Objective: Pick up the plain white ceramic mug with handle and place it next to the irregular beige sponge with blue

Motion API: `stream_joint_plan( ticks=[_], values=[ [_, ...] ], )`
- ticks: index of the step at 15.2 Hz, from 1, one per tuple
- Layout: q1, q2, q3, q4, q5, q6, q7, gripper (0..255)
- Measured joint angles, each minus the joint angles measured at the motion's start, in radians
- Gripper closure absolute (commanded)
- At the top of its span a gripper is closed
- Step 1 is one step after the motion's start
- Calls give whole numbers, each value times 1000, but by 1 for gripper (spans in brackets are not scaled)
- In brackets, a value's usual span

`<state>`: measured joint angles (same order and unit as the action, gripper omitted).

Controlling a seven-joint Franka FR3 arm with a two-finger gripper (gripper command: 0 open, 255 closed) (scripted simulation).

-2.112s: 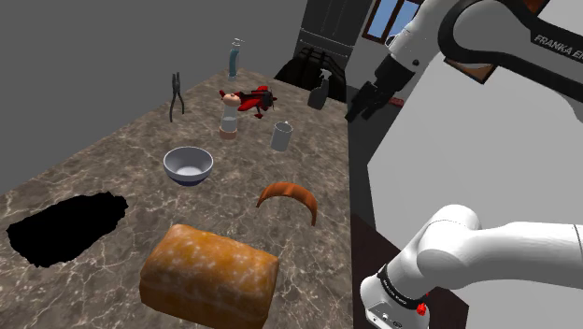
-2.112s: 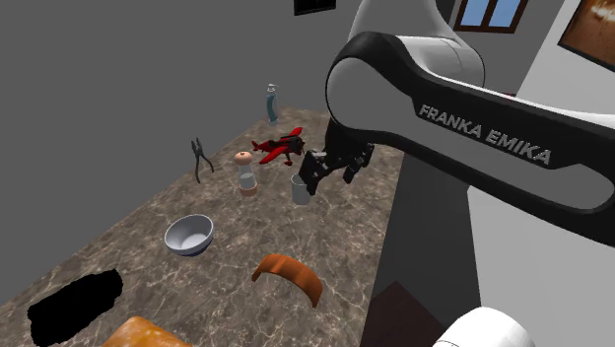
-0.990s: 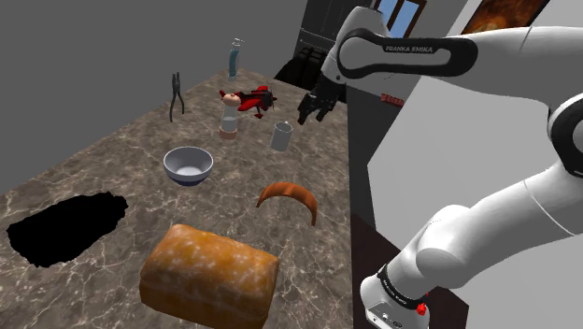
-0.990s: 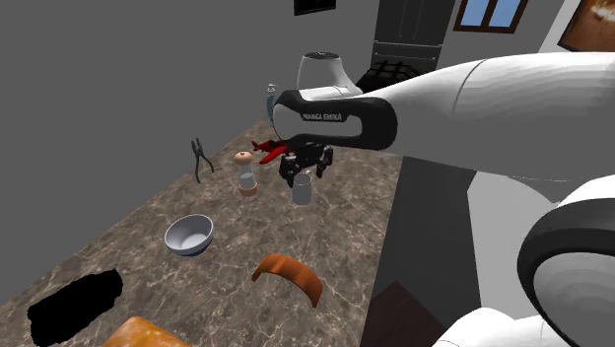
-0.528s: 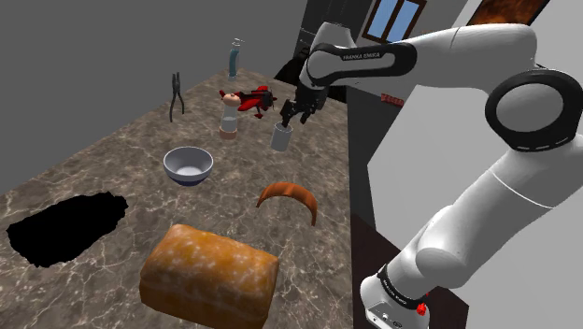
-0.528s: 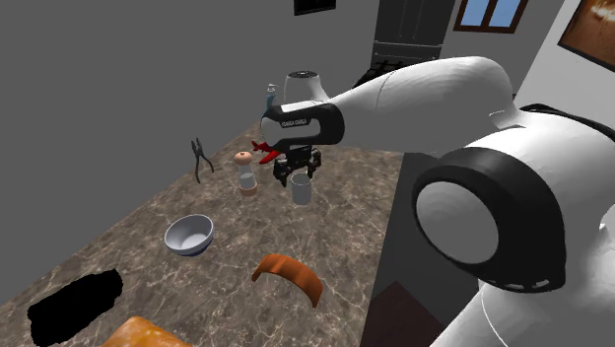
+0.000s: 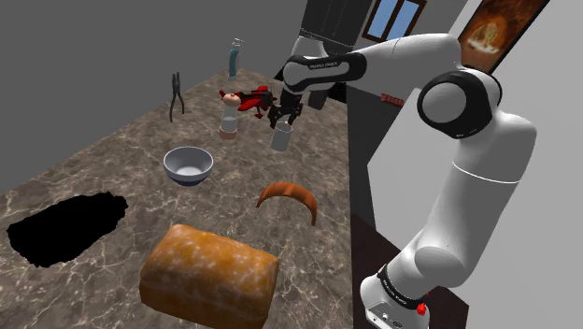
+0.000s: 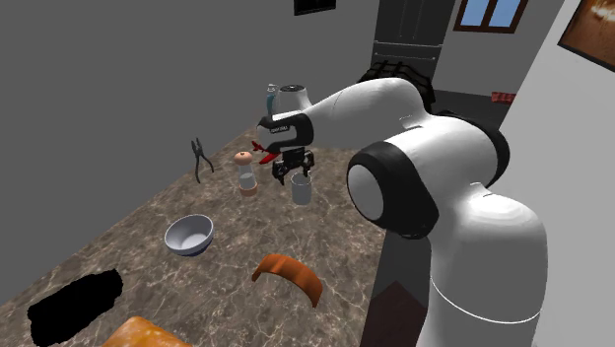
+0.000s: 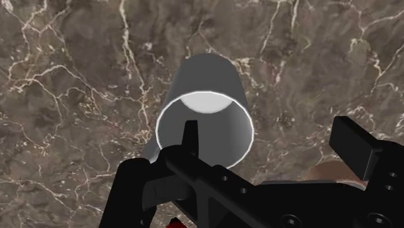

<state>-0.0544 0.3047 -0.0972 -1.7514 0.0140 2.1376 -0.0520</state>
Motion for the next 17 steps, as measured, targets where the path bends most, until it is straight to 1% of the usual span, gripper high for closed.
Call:
stream_joint_plan(
  ticks=[2,4,8,15,16,17],
  values=[
    [-3,63,-1,54,0,3,-1,0],
    [-4,92,0,67,1,18,0,0],
    [-5,117,1,46,3,63,-1,0],
    [-6,132,1,47,5,77,-2,0],
    [-6,132,1,47,5,77,-2,255],
    [-6,132,1,47,5,77,-2,255]
  ],
)
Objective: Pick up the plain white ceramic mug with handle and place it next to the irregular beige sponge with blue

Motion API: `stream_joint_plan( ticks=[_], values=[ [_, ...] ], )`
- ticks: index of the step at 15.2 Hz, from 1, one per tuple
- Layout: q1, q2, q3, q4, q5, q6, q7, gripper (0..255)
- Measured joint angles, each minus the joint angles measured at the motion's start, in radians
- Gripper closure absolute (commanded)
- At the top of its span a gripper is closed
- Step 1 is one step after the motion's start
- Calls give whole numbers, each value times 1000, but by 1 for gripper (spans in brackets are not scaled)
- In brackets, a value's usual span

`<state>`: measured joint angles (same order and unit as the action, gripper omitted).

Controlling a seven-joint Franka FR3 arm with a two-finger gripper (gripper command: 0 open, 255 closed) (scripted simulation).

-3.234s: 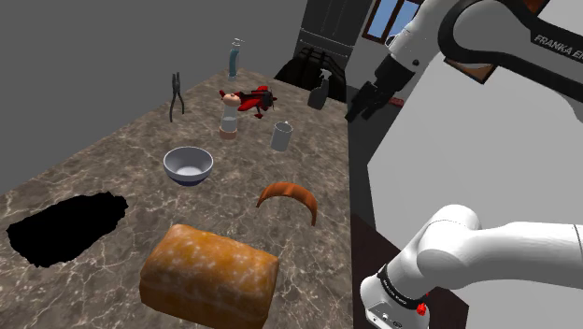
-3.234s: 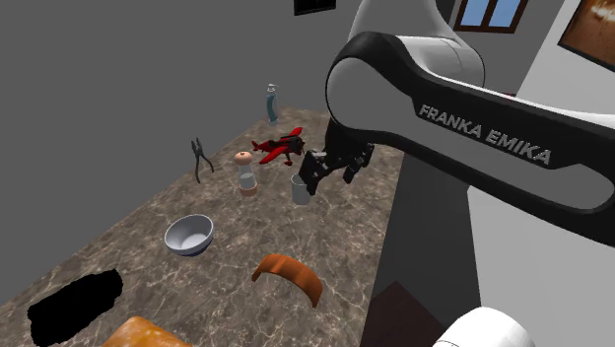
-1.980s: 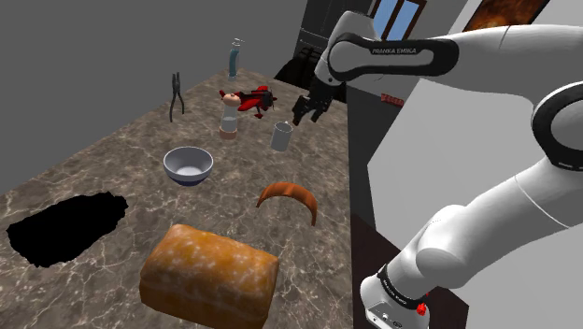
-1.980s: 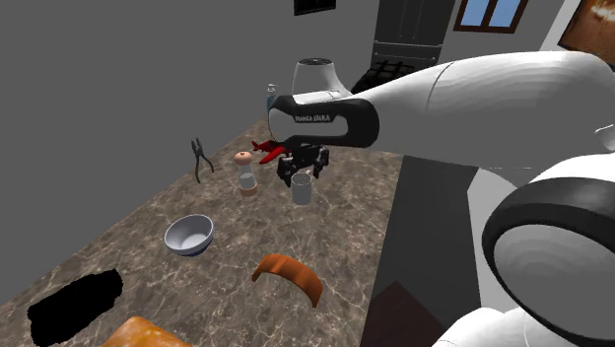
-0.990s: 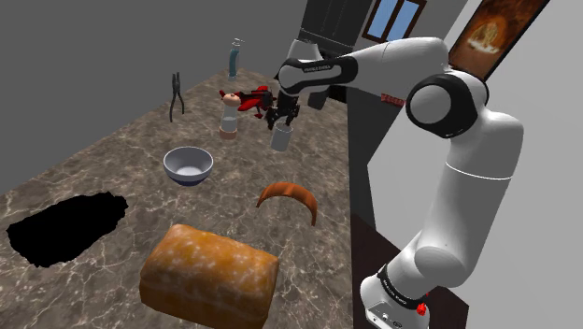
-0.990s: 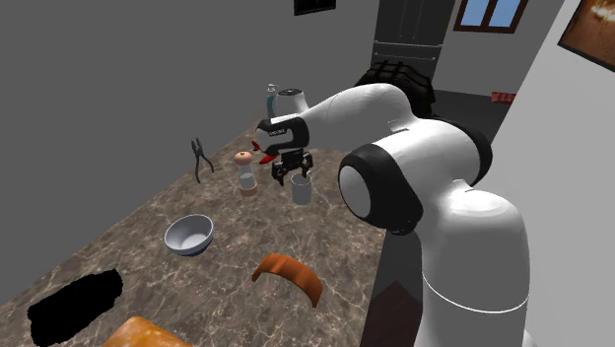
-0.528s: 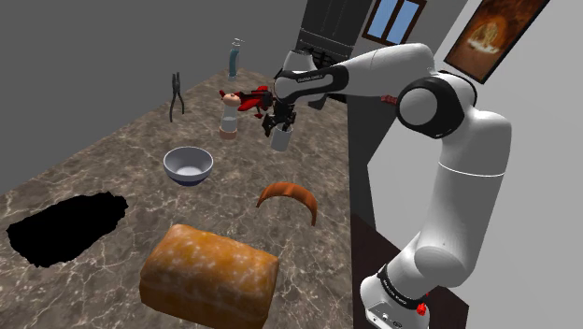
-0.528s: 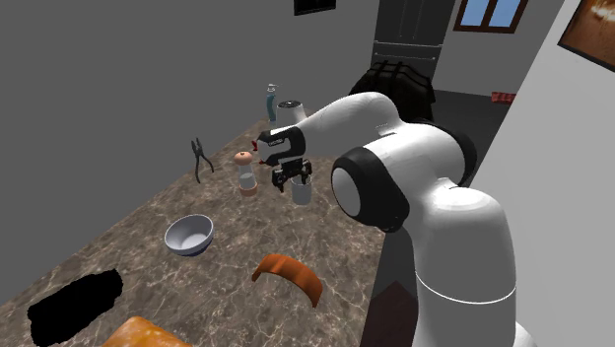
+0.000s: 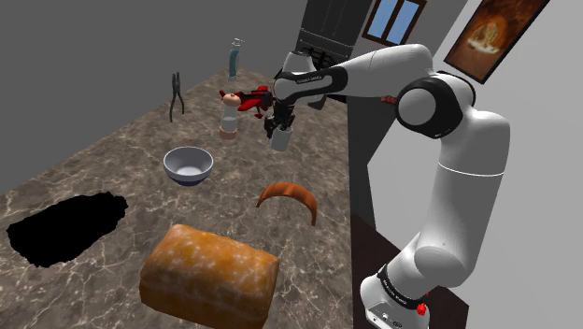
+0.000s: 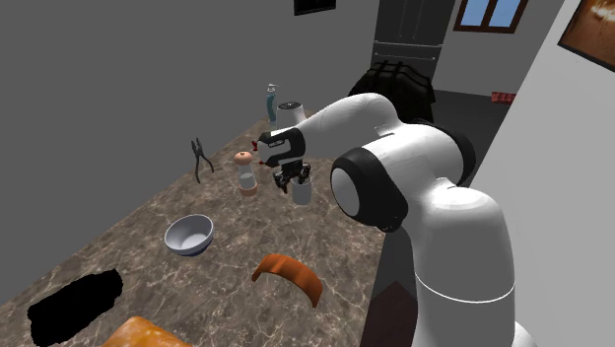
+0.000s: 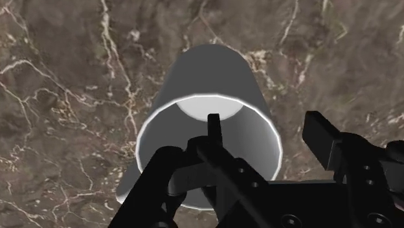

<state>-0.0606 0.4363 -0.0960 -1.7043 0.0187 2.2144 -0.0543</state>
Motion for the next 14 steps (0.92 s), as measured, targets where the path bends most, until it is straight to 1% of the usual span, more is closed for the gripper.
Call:
stream_joint_plan(
  ticks=[9,14],
  values=[
    [0,0,0,0,0,0,0,255],
    [0,-24,-2,19,-2,-42,-1,255]
  ],
)
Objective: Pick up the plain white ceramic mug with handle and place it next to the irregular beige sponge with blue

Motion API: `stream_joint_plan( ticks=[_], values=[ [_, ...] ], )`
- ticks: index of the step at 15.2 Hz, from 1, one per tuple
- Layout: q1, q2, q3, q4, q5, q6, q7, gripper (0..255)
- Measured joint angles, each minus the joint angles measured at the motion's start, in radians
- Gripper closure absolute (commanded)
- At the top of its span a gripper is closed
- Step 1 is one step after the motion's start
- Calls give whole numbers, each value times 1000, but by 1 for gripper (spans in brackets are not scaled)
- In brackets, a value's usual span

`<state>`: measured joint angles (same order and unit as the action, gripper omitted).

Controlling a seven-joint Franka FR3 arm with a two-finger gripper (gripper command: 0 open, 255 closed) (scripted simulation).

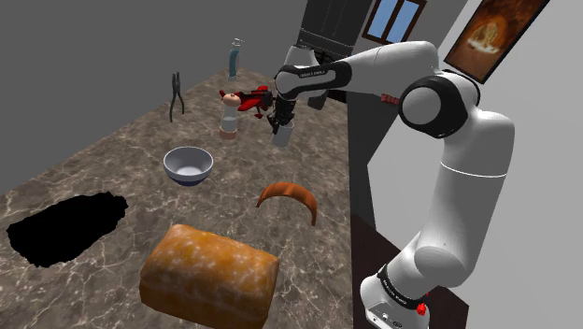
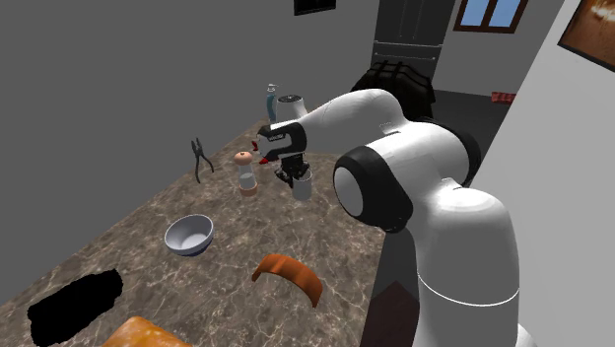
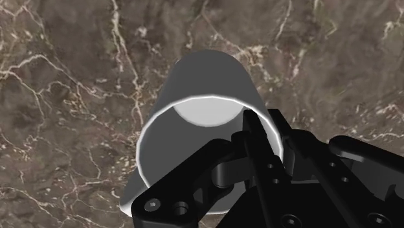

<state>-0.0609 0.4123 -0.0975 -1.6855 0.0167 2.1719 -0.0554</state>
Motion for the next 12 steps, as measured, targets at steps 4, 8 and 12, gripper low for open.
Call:
stream_joint_plan(
  ticks=[4,8,12],
  values=[
    [2,-17,0,29,-2,-46,3,255],
    [1,-37,-2,56,-4,-93,1,255],
    [2,-48,-2,93,-5,-141,3,255]
  ],
)
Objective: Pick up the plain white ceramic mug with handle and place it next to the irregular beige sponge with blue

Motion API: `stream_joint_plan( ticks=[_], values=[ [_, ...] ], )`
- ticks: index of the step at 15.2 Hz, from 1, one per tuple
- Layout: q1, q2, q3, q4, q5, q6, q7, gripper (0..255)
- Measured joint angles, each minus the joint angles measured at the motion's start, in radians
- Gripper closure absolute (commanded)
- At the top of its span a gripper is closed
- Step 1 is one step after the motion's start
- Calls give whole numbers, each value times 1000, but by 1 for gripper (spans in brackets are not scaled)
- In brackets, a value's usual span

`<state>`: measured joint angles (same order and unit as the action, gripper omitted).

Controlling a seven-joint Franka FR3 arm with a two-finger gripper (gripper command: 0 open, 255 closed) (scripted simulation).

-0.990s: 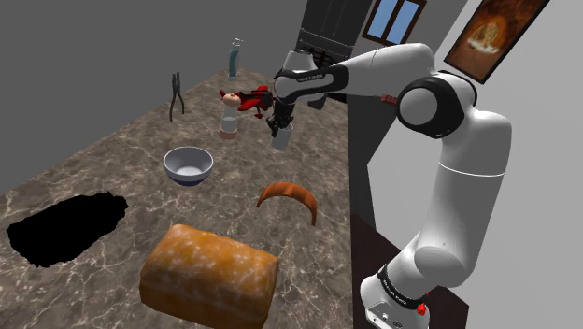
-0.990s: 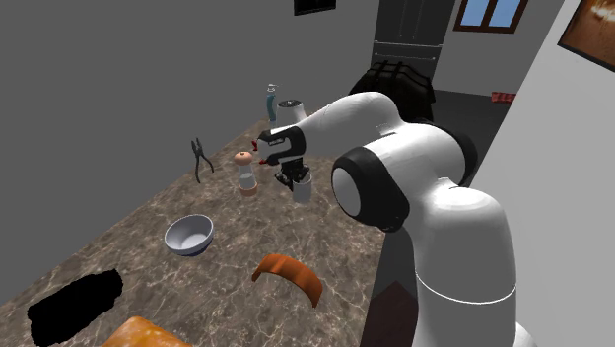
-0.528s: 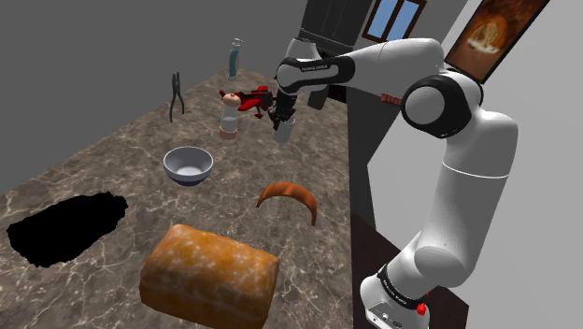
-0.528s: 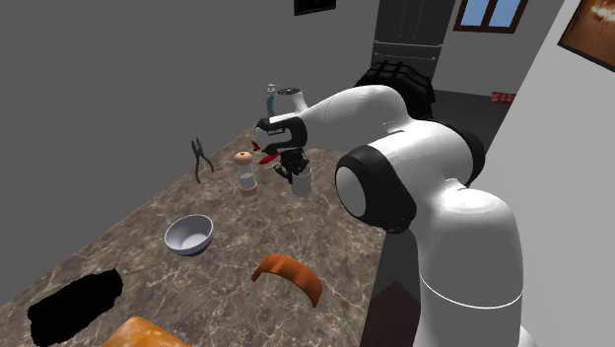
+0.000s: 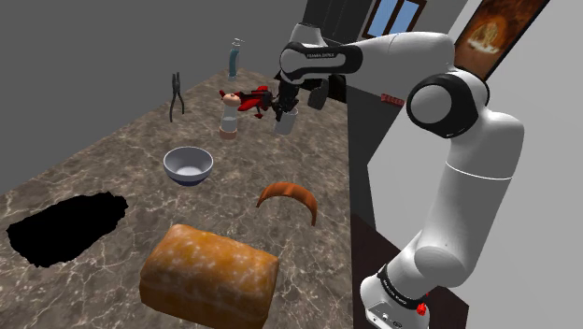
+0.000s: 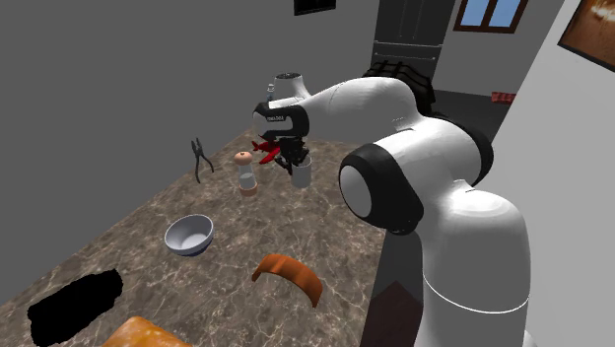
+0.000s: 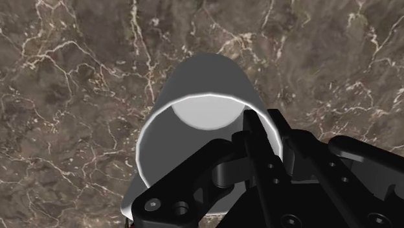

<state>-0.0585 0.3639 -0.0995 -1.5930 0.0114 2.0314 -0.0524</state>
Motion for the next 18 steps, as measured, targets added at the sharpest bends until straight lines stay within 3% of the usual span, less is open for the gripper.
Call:
stream_joint_plan(
  ticks=[18],
  values=[
    [4,-31,0,187,-4,-219,6,255]
  ],
)
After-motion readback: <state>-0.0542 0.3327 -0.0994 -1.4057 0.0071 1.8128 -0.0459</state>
